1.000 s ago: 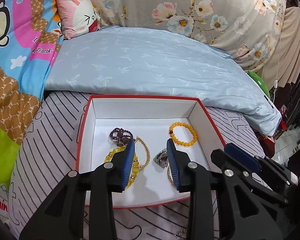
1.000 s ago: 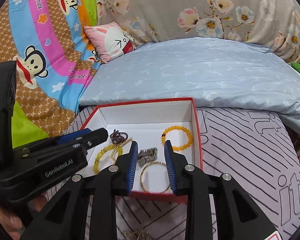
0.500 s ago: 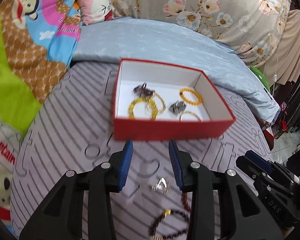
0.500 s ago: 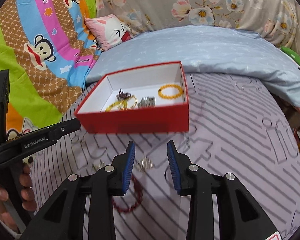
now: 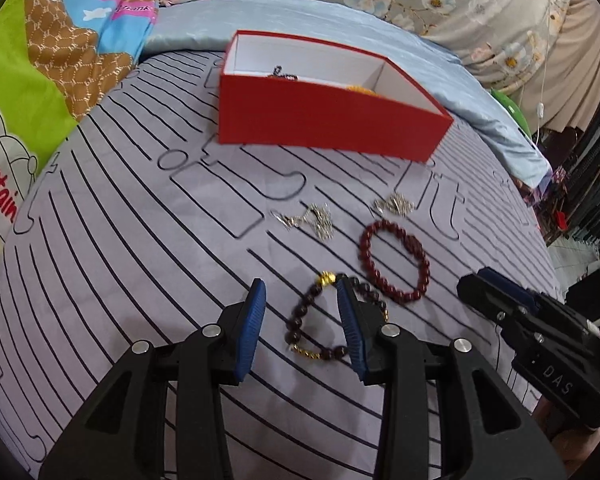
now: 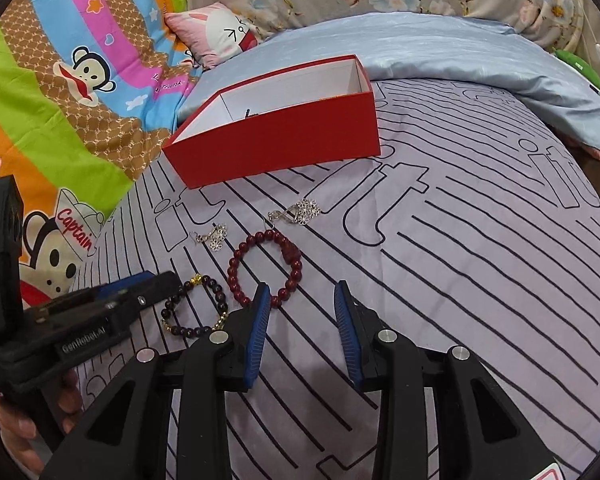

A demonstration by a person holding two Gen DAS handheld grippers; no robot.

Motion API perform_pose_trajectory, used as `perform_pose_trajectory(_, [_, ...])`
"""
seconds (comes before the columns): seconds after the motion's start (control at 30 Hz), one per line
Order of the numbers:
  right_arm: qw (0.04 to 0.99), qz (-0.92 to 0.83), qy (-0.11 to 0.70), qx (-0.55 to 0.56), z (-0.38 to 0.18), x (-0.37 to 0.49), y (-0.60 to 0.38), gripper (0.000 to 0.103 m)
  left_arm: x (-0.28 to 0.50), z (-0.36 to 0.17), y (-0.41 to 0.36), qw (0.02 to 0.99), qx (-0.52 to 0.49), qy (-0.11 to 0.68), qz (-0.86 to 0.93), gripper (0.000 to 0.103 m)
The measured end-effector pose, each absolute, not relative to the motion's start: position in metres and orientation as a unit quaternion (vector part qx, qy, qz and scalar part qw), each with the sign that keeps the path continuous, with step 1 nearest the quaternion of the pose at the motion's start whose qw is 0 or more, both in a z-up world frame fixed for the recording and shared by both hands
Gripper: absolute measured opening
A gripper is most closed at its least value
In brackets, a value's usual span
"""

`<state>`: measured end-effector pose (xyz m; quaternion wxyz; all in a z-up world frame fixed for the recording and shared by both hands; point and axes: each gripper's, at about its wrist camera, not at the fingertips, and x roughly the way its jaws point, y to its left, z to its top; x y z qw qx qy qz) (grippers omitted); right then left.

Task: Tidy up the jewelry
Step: 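Lower the left tool onto the black bead bracelet and close it, then grasp the dark red bead bracelet with the right tool while the left tool holds the black bracelet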

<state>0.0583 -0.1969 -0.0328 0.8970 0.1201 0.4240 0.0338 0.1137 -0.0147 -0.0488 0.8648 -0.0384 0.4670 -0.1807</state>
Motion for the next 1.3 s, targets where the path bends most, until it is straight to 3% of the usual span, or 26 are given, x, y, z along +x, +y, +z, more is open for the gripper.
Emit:
perform_pose_trajectory(0.37, [0.896,0.036,0.429,0.113,-0.039,0.068,-0.191,0.032,0.110,-0.057,-0.023,0.875,-0.009,0.451,-0.177,0.032])
perform_pose_trajectory(0.47, [0.896,0.036,0.429,0.107,-0.041,0.075,-0.189,0.032,0.111,-0.058,-0.022,0.876,-0.006,0.449,-0.177,0.017])
perform_pose_trajectory(0.6, [0.896,0.037,0.431,0.100,-0.044,0.085,-0.185,0.030,0.115,-0.059,-0.015,0.873,-0.021,0.452,-0.181,0.009])
perform_pose_trajectory(0.93, [0.897,0.036,0.436,0.070,-0.052,0.106,-0.175,0.029,0.115,-0.058,-0.012,0.869,-0.032,0.456,-0.190,0.008])
perform_pose_trajectory(1.1, [0.897,0.032,0.437,0.052,-0.054,0.112,-0.171,0.014,0.116,-0.059,-0.011,0.868,-0.034,0.458,-0.191,0.008])
perform_pose_trajectory(1.3, [0.898,0.029,0.438,0.046,-0.053,0.112,-0.170,0.013,0.115,-0.058,-0.011,0.867,-0.035,0.459,-0.191,0.008])
